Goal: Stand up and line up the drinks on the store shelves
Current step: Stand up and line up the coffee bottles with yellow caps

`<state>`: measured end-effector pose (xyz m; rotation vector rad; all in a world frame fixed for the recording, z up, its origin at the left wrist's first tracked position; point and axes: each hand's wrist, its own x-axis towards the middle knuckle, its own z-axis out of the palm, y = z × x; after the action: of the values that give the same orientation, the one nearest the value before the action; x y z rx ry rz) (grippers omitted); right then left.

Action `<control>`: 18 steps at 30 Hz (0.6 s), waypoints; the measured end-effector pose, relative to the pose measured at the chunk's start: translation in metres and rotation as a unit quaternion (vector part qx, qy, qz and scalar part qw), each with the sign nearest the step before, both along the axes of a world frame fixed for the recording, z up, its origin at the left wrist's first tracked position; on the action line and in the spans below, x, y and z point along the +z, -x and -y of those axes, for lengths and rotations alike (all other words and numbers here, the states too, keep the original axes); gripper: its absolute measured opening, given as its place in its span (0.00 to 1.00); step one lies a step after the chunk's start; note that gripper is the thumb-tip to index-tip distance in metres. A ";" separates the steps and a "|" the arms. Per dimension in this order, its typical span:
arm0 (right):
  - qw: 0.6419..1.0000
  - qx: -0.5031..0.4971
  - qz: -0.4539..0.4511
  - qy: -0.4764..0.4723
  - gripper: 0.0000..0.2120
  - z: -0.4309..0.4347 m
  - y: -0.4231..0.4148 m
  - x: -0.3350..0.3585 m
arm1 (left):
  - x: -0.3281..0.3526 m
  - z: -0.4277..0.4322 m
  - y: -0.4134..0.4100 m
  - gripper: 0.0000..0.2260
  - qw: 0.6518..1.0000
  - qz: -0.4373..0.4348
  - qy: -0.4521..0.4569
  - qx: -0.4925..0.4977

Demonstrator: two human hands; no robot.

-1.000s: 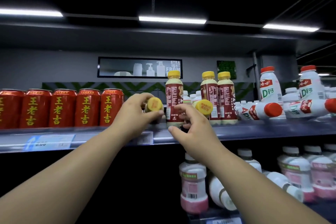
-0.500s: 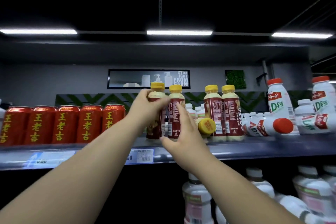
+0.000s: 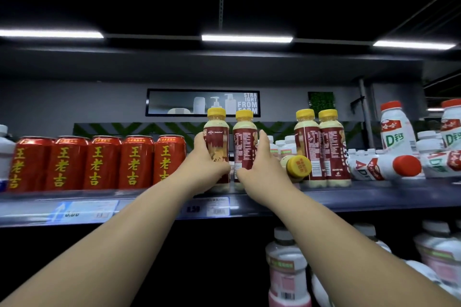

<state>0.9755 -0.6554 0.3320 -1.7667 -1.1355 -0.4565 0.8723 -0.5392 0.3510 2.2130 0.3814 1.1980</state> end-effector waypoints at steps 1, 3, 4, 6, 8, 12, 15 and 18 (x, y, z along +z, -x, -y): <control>1.000 -0.009 -0.005 0.019 0.47 -0.001 0.000 0.001 | -0.002 -0.001 0.003 0.38 1.000 -0.002 0.002 -0.018; 0.999 -0.025 -0.008 0.029 0.47 -0.005 0.000 0.002 | -0.006 -0.003 0.006 0.38 1.000 0.000 -0.016 -0.024; 0.999 -0.032 -0.001 0.017 0.46 -0.006 -0.001 0.001 | -0.008 -0.004 0.006 0.39 0.999 0.001 -0.030 -0.017; 0.999 -0.046 0.012 -0.013 0.43 -0.009 -0.001 -0.003 | -0.013 -0.005 0.005 0.39 0.998 0.000 -0.057 0.002; 0.999 -0.040 0.011 -0.020 0.44 -0.010 0.000 -0.006 | -0.015 -0.006 0.003 0.40 0.998 -0.002 -0.066 0.008; 0.999 -0.029 0.023 0.019 0.47 -0.010 0.001 -0.013 | -0.015 -0.008 0.003 0.39 0.998 0.012 -0.062 -0.006; 0.998 -0.046 0.030 -0.001 0.47 -0.008 0.000 -0.014 | -0.015 -0.010 0.002 0.41 0.997 0.011 -0.070 0.005; 0.999 -0.041 0.021 0.005 0.49 -0.006 0.002 -0.015 | -0.014 -0.012 0.001 0.42 0.998 0.013 -0.063 -0.005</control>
<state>0.9732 -0.6497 0.3174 -1.8237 -1.1000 -0.5408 0.8712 -0.5277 0.3369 2.3018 0.2902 1.2747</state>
